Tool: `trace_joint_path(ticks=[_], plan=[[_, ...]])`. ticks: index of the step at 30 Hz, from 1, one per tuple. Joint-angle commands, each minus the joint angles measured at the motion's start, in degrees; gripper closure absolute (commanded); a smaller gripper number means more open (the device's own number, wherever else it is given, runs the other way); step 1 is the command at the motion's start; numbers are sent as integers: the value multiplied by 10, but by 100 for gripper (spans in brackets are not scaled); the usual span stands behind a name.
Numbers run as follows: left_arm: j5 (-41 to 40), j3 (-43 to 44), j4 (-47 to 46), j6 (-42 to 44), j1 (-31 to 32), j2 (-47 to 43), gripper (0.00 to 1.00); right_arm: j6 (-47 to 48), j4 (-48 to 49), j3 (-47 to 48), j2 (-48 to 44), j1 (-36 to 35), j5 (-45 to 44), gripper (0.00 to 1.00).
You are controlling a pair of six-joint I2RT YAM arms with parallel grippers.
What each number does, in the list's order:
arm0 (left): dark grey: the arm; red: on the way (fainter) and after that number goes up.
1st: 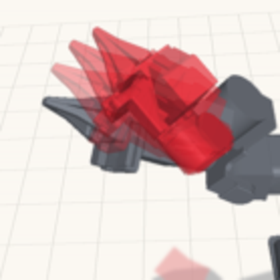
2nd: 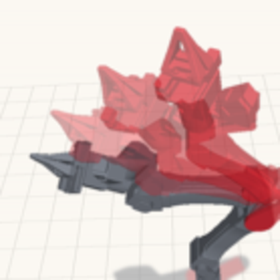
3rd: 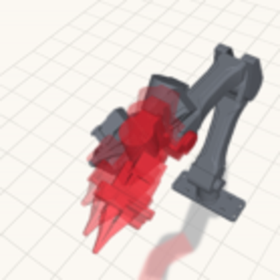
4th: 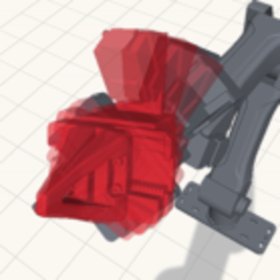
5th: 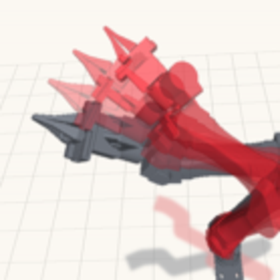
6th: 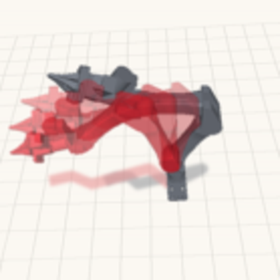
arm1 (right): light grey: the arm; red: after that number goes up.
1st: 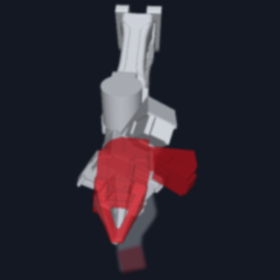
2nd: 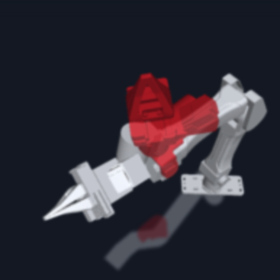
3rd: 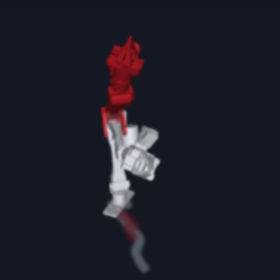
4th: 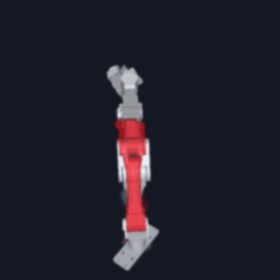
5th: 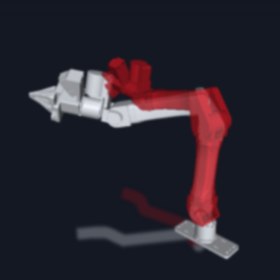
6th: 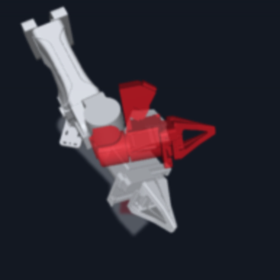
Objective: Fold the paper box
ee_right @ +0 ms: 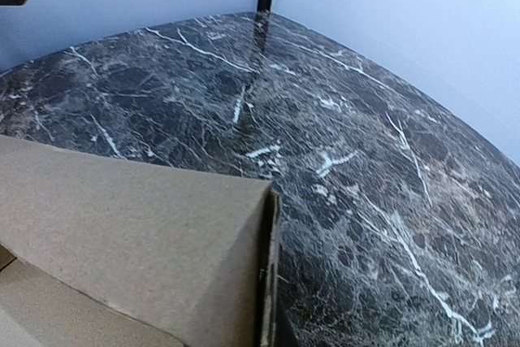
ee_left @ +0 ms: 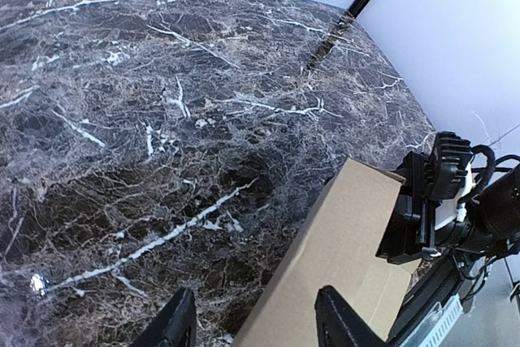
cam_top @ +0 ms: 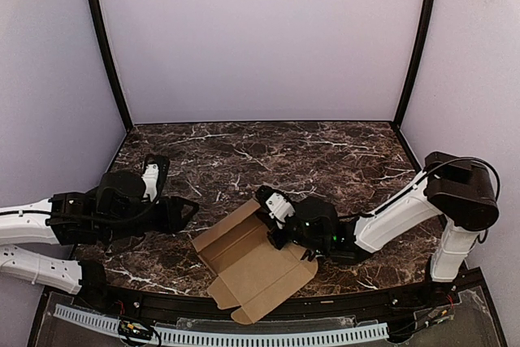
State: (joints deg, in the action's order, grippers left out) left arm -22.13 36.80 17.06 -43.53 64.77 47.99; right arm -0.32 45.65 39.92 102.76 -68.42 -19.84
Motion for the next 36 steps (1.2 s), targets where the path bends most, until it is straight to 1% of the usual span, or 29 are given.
trace_joint_path(ticks=[1,6,10,14,22,27,30,36], plan=[[-15,22,32,65,-3,12,50,53,140,-6,28,13,92,100],[42,37,-36,107,-2,64,50,52,168,24,63,23,143,100],[97,53,-66,119,-3,116,51,51,174,51,93,29,176,100],[124,59,-93,118,-3,154,55,52,176,70,125,32,189,100],[117,57,-114,122,-3,181,58,44,174,77,152,36,196,100],[117,49,-140,122,-3,215,64,41,171,76,161,36,212,100],[116,43,-162,122,-2,237,71,41,175,70,162,36,216,100],[98,35,-193,124,-2,259,76,42,169,59,157,35,227,86]])
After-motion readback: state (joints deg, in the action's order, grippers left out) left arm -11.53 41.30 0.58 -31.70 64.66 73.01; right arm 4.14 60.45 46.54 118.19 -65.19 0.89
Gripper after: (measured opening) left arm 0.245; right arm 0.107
